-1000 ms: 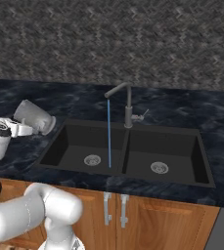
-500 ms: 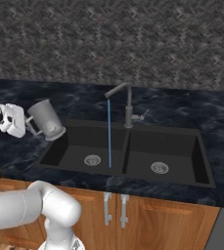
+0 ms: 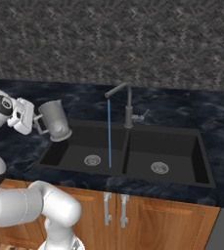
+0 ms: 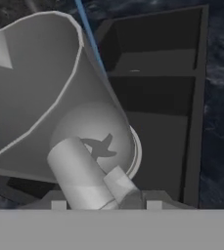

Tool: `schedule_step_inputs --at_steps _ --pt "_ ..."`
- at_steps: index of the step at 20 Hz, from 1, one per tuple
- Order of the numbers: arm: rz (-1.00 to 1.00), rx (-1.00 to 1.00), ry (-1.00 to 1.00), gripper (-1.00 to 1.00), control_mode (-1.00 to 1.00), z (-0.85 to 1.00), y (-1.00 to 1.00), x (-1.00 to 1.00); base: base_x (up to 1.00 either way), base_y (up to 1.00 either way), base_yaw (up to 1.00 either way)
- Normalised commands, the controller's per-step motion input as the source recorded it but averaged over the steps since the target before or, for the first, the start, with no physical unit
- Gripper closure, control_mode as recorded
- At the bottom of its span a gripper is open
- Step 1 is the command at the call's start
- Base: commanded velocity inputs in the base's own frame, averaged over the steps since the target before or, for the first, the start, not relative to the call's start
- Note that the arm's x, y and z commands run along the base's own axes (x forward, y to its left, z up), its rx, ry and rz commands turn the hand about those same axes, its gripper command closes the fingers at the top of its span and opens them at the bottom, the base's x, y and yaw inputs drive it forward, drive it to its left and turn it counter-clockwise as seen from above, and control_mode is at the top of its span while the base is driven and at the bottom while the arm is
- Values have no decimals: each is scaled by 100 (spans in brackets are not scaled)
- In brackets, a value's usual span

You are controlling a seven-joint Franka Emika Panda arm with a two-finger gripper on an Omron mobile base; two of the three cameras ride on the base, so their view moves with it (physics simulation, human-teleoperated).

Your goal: Turn on the sink faucet and place the jug under the water for a few seconds to fill it up.

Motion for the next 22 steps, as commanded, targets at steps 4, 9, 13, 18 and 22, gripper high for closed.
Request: schedule_step_inputs --at_steps 4,9,13,18,22 --pt "-10 19 0 100 -100 0 -43 33 0 0 0" --pt "-10 27 0 100 -100 -5 -39 31 0 0 0" --pt "-9 7 0 100 -100 -11 -33 37 0 0 0" --pt "-12 0 0 100 -100 -16 -36 42 0 0 0" --pt "-15 0 0 100 -100 -6 -37 45 0 0 0"
